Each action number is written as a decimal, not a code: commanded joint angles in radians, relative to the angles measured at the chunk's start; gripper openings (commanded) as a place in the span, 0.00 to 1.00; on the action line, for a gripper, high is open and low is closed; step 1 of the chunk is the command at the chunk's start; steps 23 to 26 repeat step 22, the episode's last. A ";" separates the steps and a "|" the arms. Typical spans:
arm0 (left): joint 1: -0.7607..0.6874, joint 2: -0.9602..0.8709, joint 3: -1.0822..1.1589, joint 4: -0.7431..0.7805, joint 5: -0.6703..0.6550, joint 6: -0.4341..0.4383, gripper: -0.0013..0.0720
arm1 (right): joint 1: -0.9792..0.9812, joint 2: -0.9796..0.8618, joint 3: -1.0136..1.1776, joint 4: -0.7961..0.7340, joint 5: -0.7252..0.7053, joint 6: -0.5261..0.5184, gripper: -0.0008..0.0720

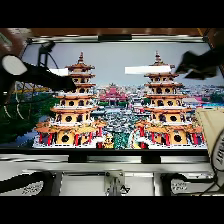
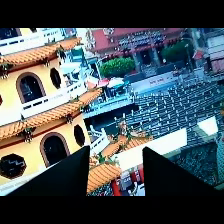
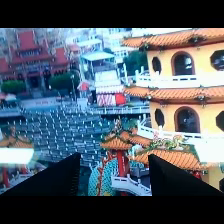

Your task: Fold the shirts.

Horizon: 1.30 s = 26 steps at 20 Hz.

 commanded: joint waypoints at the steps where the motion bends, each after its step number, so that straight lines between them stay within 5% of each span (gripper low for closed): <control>1: -0.082 -0.092 0.001 0.174 -0.040 -0.083 0.56 | 0.226 -0.162 0.001 -0.098 0.026 -0.040 0.77; 7: -0.085 -0.102 0.003 0.286 -0.069 -0.093 0.56 | 0.332 -0.233 0.001 -0.313 -0.018 -0.045 0.77; 26: -0.085 -0.104 0.003 0.286 -0.083 -0.093 0.56 | 0.331 -0.233 0.001 -0.311 -0.018 -0.045 0.77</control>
